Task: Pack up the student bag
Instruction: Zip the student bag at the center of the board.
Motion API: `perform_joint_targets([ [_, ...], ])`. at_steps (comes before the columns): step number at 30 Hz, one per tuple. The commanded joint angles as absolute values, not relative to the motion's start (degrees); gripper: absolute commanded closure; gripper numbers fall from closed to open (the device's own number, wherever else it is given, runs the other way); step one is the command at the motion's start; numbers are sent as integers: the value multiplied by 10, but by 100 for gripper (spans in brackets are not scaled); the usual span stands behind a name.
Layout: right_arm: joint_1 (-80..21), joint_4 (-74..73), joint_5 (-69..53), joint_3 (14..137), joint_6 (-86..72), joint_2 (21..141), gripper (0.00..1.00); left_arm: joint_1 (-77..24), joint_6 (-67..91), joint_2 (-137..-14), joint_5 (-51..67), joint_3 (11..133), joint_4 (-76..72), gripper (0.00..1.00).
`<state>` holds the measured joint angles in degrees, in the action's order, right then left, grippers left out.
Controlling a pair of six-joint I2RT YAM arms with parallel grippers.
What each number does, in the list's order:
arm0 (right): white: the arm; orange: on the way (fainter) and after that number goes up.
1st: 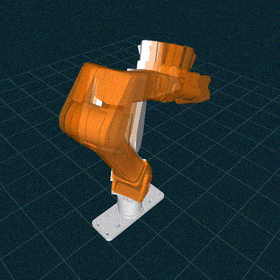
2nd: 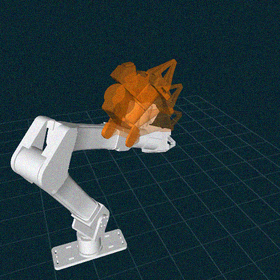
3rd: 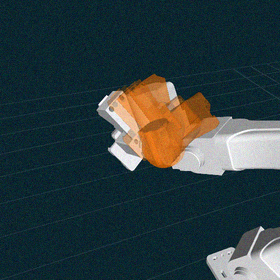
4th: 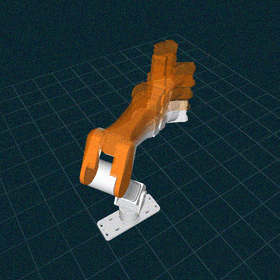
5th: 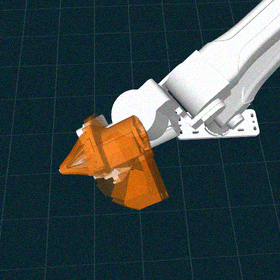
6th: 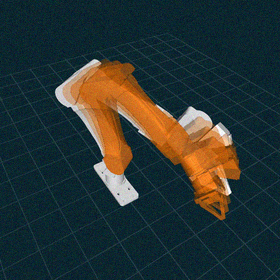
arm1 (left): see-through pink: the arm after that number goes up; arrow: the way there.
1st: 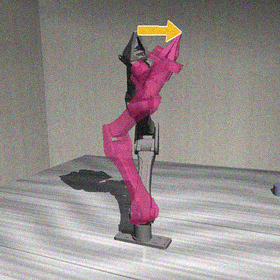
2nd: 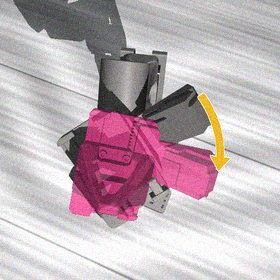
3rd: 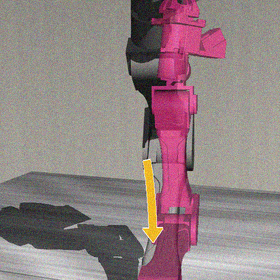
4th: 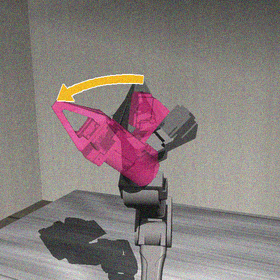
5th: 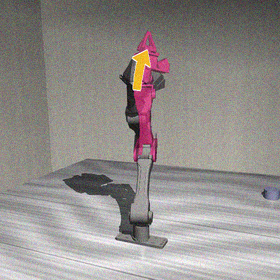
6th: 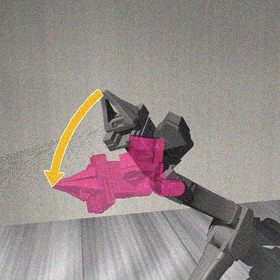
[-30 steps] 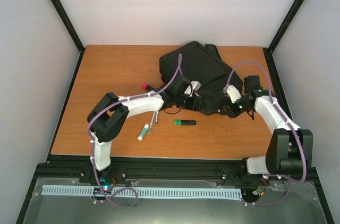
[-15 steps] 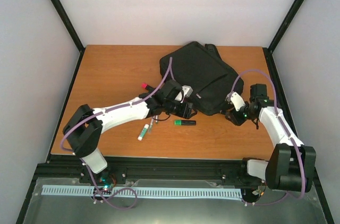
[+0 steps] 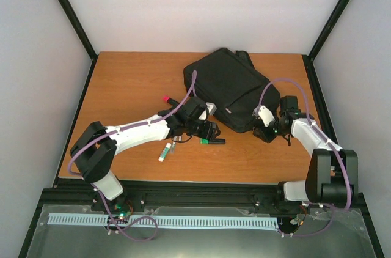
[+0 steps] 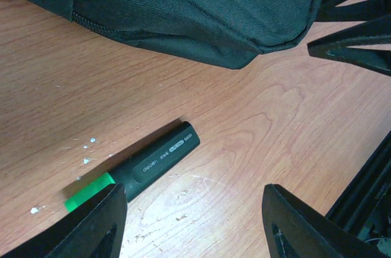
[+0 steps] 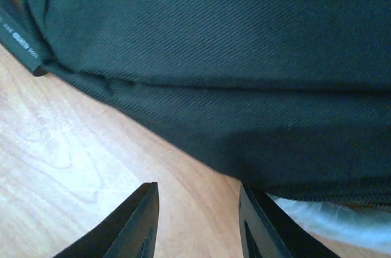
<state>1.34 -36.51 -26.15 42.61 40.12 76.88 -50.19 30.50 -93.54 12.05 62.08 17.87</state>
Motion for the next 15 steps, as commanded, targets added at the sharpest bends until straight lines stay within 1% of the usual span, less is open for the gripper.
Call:
perform_joint_targets([
  [1,9,-302,-275,426,396,794,64,-506,308,-919,115,627,174,37],
  [5,9,-278,-287,427,387,814,66,-507,308,-914,108,626,174,37],
  [9,9,-253,-296,423,381,825,61,-507,308,-916,106,623,175,37],
  [15,6,-239,-288,429,372,850,61,-507,311,-922,105,618,173,37],
])
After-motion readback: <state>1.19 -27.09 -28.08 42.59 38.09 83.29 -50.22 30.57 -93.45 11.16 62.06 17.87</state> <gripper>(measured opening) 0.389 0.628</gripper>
